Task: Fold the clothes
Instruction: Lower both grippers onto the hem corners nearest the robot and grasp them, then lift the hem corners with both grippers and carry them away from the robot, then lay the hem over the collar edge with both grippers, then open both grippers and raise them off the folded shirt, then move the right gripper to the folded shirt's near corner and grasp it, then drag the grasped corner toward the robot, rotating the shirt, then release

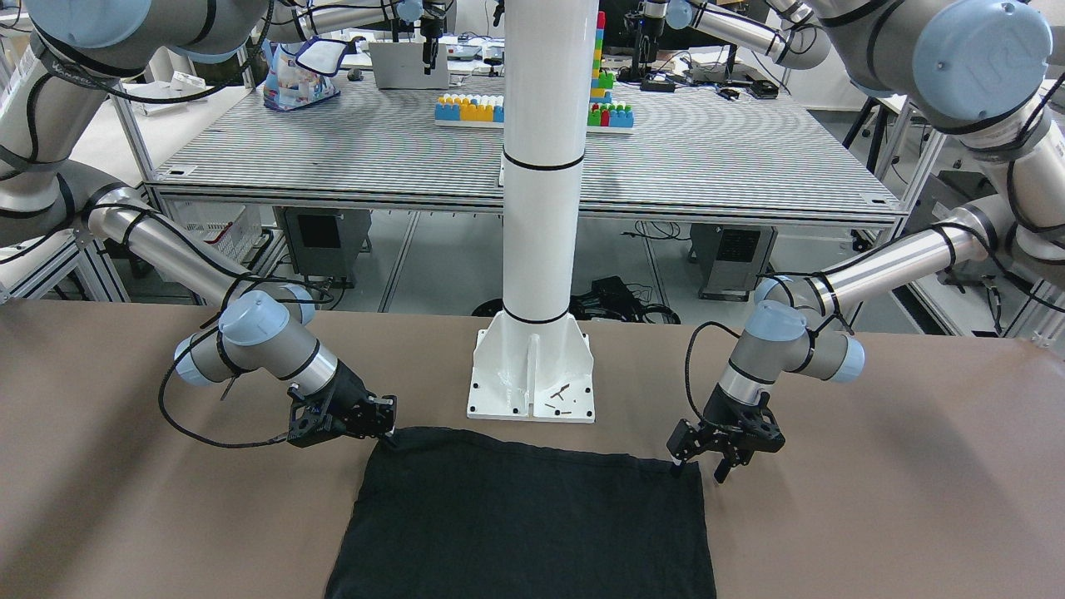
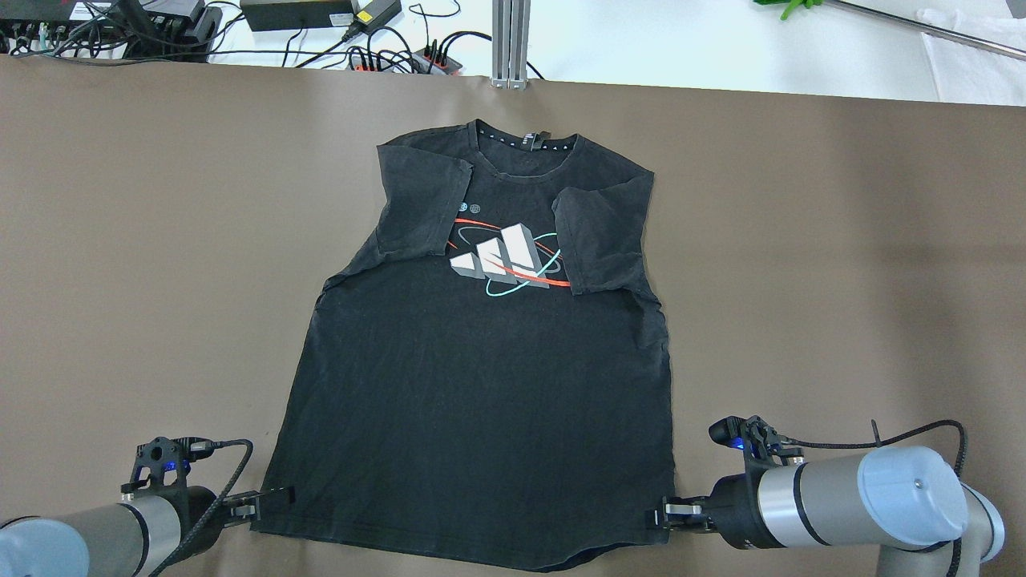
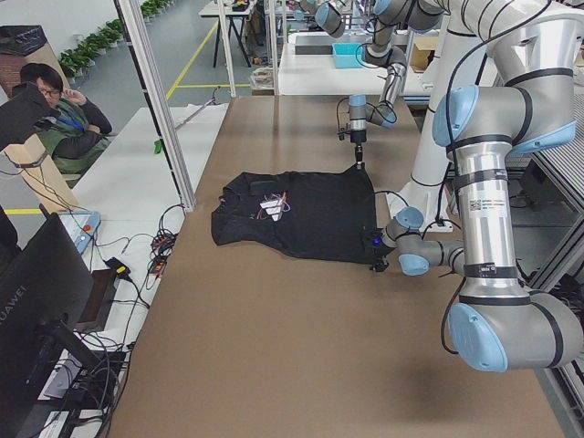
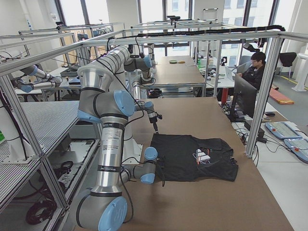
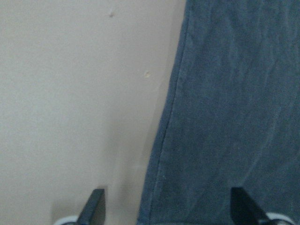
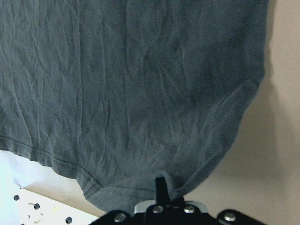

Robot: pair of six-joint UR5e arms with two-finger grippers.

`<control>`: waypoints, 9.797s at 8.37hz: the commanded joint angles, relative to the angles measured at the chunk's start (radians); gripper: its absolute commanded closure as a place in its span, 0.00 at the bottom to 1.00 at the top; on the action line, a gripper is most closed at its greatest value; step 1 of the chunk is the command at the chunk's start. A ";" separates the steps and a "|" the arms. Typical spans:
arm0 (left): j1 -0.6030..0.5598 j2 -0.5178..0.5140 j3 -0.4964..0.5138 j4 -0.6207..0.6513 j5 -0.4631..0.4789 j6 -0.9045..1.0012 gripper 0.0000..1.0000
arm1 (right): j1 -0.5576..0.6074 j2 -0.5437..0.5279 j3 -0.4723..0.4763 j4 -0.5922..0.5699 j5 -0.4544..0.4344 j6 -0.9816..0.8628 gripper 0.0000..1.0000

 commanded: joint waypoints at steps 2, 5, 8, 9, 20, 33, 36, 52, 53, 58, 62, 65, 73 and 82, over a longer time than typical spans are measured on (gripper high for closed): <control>0.036 0.000 0.006 0.002 0.047 -0.003 0.67 | 0.000 0.002 -0.001 0.000 0.000 0.000 1.00; 0.059 -0.005 -0.007 0.002 0.078 -0.003 1.00 | 0.003 0.007 -0.001 0.000 0.000 0.000 1.00; 0.047 0.027 -0.131 0.009 0.026 -0.002 1.00 | 0.036 0.005 0.003 0.003 0.046 0.000 1.00; 0.023 0.041 -0.191 0.006 -0.026 0.001 1.00 | 0.093 0.005 0.037 0.009 0.133 -0.002 1.00; -0.253 0.076 -0.400 -0.143 -0.674 0.093 1.00 | 0.494 0.017 0.053 0.451 0.853 0.287 1.00; -0.661 -0.353 0.044 0.089 -0.558 0.159 1.00 | 0.570 0.241 -0.135 -0.060 0.139 -0.295 1.00; -0.680 -0.353 0.082 0.086 -0.556 0.179 1.00 | 0.553 0.337 -0.266 -0.058 0.080 -0.310 1.00; -0.703 -0.620 0.364 0.084 -0.492 0.177 0.59 | 0.524 0.484 -0.443 -0.068 -0.032 -0.356 0.05; -0.703 -0.619 0.368 0.084 -0.486 0.182 0.01 | 0.518 0.478 -0.443 -0.064 -0.064 -0.357 0.06; -0.706 -0.623 0.362 0.086 -0.409 0.224 0.00 | 0.509 0.412 -0.370 -0.086 -0.019 -0.310 0.06; -0.708 -0.619 0.353 0.086 -0.380 0.224 0.00 | 0.408 0.278 -0.234 -0.248 0.052 -0.140 0.06; -0.708 -0.617 0.332 0.086 -0.373 0.224 0.00 | 0.348 0.240 -0.231 -0.232 0.052 -0.048 0.06; -0.706 -0.612 0.333 0.086 -0.358 0.224 0.00 | 0.262 0.231 -0.251 -0.232 0.034 -0.005 0.24; -0.708 -0.605 0.333 0.086 -0.358 0.225 0.00 | 0.253 0.229 -0.152 -0.233 0.215 0.000 1.00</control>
